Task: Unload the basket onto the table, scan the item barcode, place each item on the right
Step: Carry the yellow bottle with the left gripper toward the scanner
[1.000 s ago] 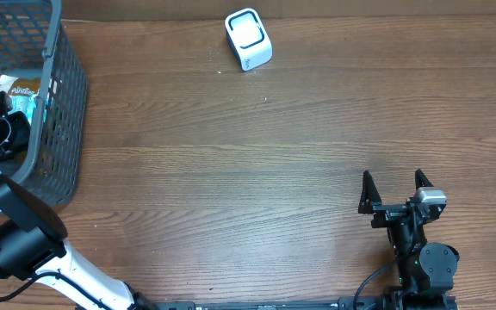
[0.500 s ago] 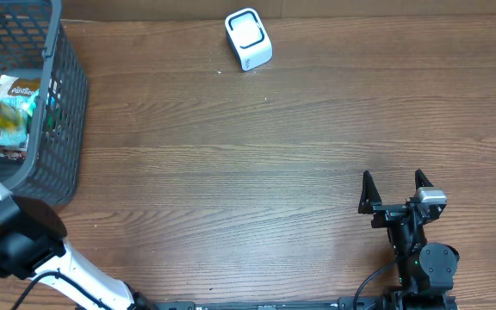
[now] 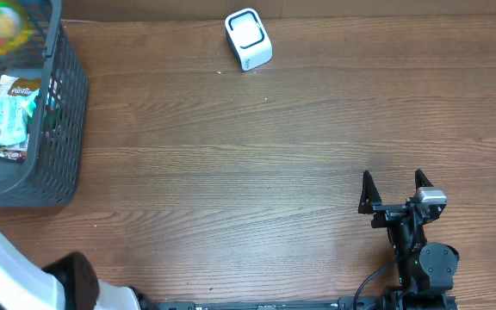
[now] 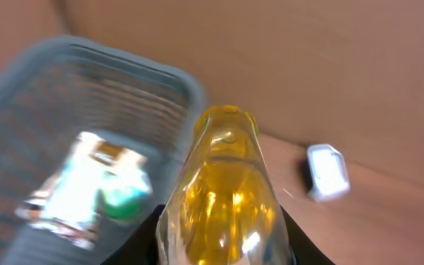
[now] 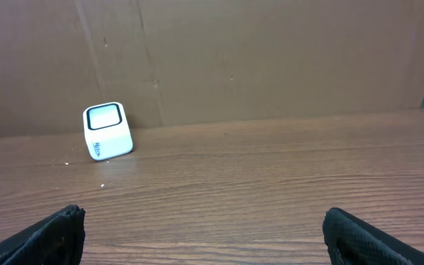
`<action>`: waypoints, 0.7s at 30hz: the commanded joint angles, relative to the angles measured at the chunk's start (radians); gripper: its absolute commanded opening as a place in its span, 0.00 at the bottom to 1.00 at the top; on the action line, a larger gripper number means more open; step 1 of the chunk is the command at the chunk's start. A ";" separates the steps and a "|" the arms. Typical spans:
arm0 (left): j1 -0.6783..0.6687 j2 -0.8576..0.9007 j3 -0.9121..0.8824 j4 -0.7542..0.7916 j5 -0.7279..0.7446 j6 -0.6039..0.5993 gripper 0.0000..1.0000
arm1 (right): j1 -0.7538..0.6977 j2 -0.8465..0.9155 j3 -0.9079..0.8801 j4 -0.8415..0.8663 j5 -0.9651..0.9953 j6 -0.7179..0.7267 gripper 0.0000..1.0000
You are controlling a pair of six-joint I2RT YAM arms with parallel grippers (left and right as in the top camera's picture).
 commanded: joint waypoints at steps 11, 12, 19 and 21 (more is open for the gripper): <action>-0.518 0.067 -0.116 -0.156 -0.131 -0.179 0.05 | 0.004 -0.008 -0.010 0.006 0.012 -0.004 1.00; -0.560 0.071 -0.140 -0.155 -0.169 -0.196 0.05 | 0.004 -0.008 -0.010 0.006 0.012 -0.004 1.00; -0.835 0.130 -0.319 -0.096 -0.336 -0.328 0.05 | 0.004 -0.008 -0.010 0.006 0.012 -0.004 1.00; -0.888 0.154 -0.363 -0.068 -0.332 -0.389 0.04 | 0.004 -0.008 -0.010 0.006 0.012 -0.004 1.00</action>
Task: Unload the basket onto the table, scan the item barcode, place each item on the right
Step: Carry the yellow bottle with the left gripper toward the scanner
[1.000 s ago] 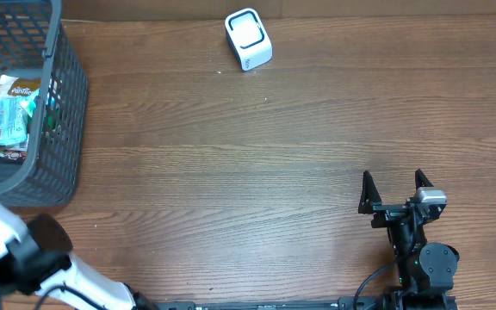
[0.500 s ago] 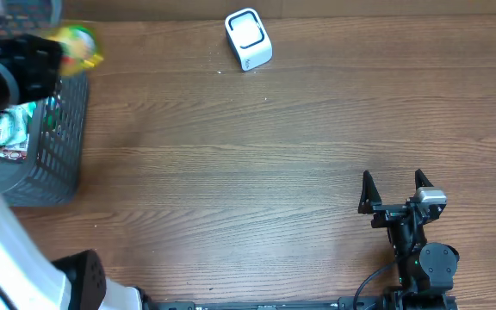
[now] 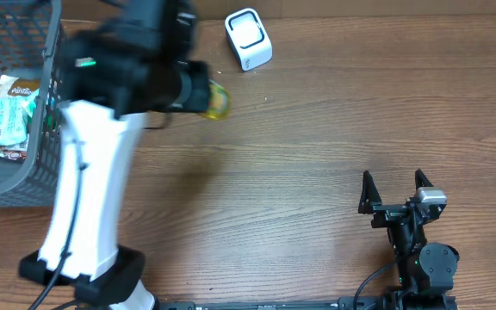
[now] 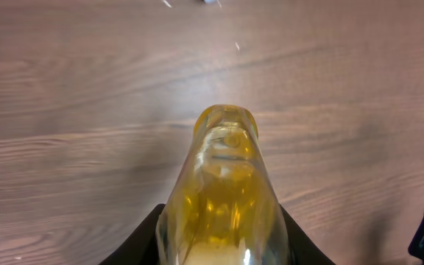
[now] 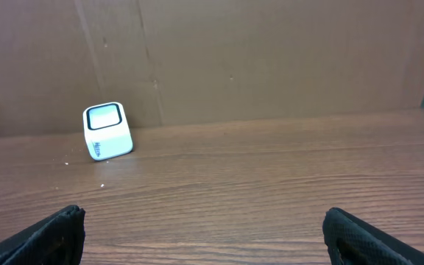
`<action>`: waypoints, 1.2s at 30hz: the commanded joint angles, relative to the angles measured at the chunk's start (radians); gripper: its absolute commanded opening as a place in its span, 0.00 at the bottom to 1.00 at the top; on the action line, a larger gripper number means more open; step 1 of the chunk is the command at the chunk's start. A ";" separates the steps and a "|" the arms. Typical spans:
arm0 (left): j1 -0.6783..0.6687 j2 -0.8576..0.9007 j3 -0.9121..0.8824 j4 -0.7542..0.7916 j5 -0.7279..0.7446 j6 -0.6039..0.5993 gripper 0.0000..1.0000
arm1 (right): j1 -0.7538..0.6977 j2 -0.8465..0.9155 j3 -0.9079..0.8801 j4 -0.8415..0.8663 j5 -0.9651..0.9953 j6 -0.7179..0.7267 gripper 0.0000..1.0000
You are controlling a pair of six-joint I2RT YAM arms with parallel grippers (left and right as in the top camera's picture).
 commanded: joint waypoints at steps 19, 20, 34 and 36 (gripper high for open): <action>-0.280 0.299 -0.157 0.127 -0.145 -0.309 0.04 | 0.004 -0.008 -0.010 0.006 0.012 -0.004 1.00; -0.291 0.311 -0.157 0.137 -0.154 -0.321 0.04 | 0.004 -0.008 -0.010 0.006 0.013 -0.004 1.00; -0.385 0.418 -0.164 0.203 -0.176 -0.456 0.06 | 0.004 -0.008 -0.010 0.006 0.012 -0.004 1.00; -0.389 0.432 -0.165 0.208 -0.180 -0.455 0.08 | 0.004 -0.008 -0.010 0.006 0.013 -0.004 1.00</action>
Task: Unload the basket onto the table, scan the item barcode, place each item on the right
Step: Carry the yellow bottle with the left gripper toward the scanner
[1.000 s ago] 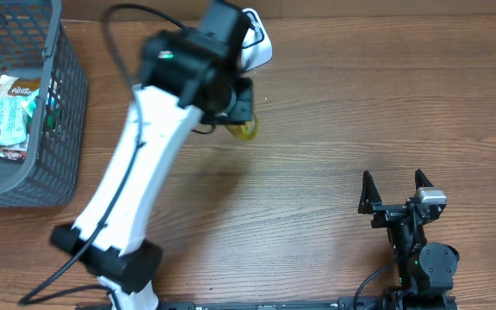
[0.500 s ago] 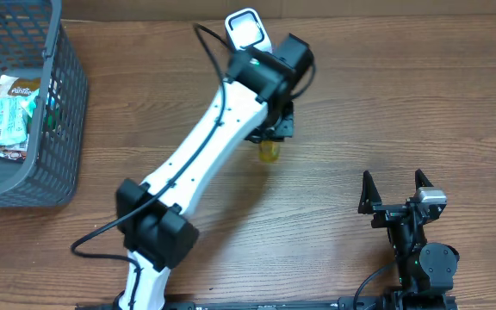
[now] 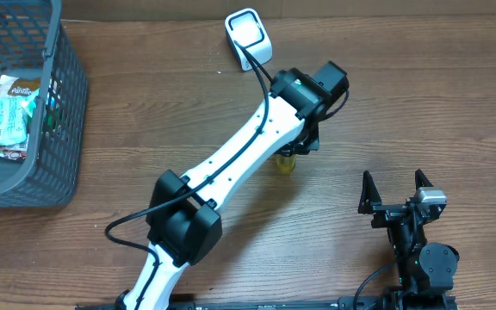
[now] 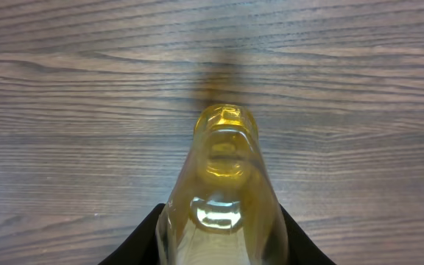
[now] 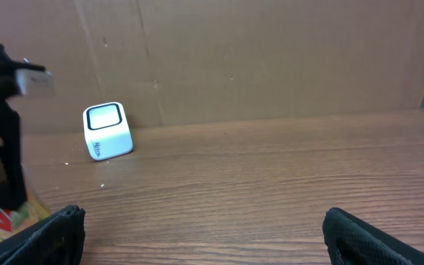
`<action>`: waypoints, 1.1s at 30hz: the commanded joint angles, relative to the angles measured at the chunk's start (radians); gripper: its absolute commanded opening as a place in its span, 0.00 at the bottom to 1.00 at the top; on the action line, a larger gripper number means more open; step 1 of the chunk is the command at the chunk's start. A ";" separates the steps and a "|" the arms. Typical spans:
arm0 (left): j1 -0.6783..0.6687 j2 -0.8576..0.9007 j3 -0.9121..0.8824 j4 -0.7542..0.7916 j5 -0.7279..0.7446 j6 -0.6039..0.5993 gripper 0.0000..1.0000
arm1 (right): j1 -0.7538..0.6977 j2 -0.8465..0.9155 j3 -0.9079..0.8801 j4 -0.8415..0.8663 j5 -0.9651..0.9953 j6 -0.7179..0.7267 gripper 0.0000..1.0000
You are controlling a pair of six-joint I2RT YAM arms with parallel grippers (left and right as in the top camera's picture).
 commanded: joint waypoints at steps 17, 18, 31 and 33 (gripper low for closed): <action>-0.014 0.068 -0.006 0.031 -0.029 -0.031 0.14 | 0.004 -0.008 -0.010 0.006 0.013 -0.004 1.00; -0.013 0.068 -0.006 0.030 -0.029 -0.031 0.15 | 0.004 -0.008 -0.010 0.006 0.013 -0.004 1.00; -0.013 0.068 -0.006 0.032 -0.043 -0.023 0.20 | 0.004 -0.008 -0.010 0.006 0.013 -0.004 1.00; -0.014 0.068 -0.006 0.032 -0.043 -0.023 0.25 | 0.004 -0.008 -0.010 0.006 0.013 -0.004 1.00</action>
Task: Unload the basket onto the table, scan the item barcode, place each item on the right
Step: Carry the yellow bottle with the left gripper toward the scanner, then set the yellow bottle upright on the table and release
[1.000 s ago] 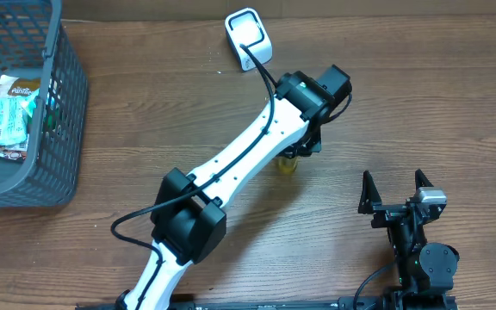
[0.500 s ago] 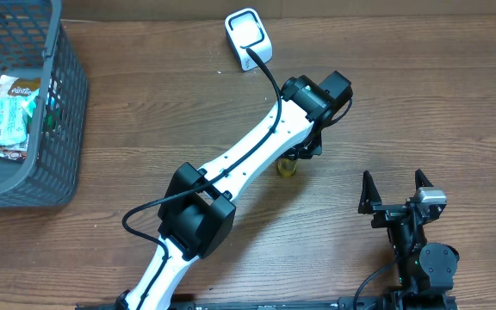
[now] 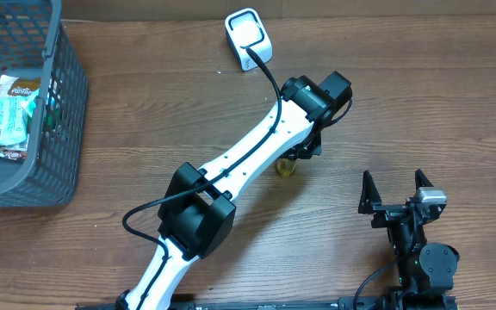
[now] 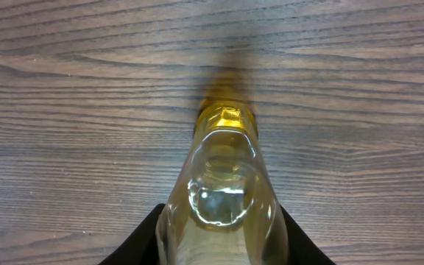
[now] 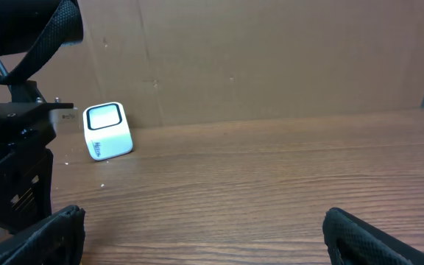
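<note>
A clear bottle of yellow liquid (image 4: 223, 184) hangs end-down over the brown table, its tip close to its own shadow. My left gripper (image 4: 223, 239) is shut on it, a black finger on each side. From overhead, only the bottle's yellow end (image 3: 286, 166) shows under the left gripper (image 3: 304, 146), mid-table. The white scanner (image 3: 248, 36) stands at the far edge, its window (image 5: 103, 116) facing my right gripper (image 5: 205, 235). The right gripper (image 3: 394, 191) is open and holds nothing, near the front right. No barcode shows.
A grey basket (image 3: 63, 112) at the far left holds snack packets (image 3: 9, 116). The white left arm (image 3: 239, 168) stretches diagonally from the front edge to mid-table. A brown cardboard wall (image 5: 271, 59) stands behind the scanner.
The left gripper, still shut on the bottle, has dropped a little; the bottle's tip is nearer the table. In the right wrist view the left arm now hides the bottle. The right arm is unchanged.
The left gripper held the bottle above the basket at the far left. Then it held it over the table just left of the scanner. Then it held the bottle end-down at mid-table, where it now sits slightly lower. The right gripper stayed open and still throughout.
</note>
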`<action>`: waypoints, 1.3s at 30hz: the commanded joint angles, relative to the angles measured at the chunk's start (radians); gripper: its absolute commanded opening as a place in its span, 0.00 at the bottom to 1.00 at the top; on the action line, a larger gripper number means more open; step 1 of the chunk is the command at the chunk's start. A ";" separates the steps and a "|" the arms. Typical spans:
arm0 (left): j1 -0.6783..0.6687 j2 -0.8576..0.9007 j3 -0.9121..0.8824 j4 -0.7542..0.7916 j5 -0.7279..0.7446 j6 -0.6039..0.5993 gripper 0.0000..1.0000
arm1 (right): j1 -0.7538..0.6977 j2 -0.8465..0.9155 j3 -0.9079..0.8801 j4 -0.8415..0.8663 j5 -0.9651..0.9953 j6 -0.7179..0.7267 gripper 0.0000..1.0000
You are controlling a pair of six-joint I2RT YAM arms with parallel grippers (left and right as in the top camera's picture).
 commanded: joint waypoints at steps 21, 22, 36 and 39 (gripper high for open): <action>0.016 -0.027 0.025 0.002 0.029 0.066 0.69 | 0.004 -0.008 -0.010 0.006 0.013 -0.003 1.00; 0.023 -0.035 0.038 0.002 0.029 0.079 0.70 | 0.004 -0.008 -0.010 0.006 0.013 -0.003 1.00; 0.230 -0.281 0.336 -0.053 0.007 0.261 0.78 | 0.004 -0.008 -0.010 0.006 0.013 -0.003 1.00; 0.312 -0.360 0.359 -0.053 -0.058 0.265 0.78 | 0.004 -0.008 -0.010 0.006 0.012 -0.003 1.00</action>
